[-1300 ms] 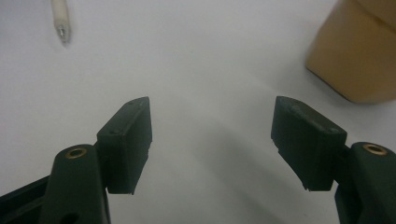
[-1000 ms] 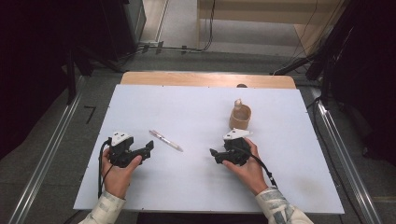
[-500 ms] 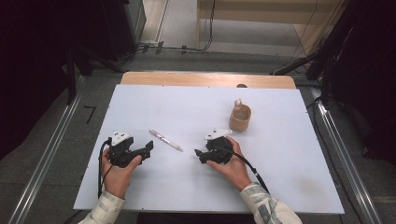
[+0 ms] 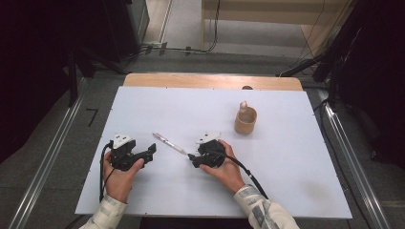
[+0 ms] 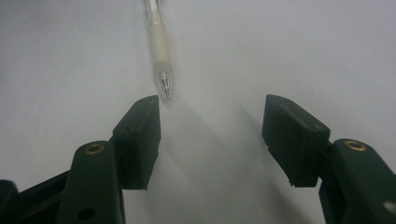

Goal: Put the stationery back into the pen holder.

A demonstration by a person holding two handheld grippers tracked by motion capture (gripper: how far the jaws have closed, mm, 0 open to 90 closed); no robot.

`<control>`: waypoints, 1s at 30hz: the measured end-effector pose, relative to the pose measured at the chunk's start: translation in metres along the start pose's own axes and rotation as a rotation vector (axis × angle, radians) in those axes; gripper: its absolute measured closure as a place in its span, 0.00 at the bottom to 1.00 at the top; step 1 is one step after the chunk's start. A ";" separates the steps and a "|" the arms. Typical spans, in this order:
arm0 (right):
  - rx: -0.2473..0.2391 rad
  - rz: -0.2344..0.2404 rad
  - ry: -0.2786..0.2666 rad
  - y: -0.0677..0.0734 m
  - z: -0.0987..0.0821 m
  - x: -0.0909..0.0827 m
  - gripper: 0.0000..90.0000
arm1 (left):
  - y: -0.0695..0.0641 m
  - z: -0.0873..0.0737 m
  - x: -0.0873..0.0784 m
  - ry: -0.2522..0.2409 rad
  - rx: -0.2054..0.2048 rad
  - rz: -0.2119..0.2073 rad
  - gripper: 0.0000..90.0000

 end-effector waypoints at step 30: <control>-0.023 -0.015 0.017 0.033 0.024 0.034 0.57 | 0.007 0.000 -0.002 -0.008 -0.020 0.018 0.21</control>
Point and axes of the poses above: each handheld gripper's, and its own axes: x roughly forward along the jaws, z roughly out of its top, y roughly to its left, the point moved 8 cm from there along x, roughly forward along the jaws, and after that the axes turned 13 degrees about x, right-handed, at the moved point
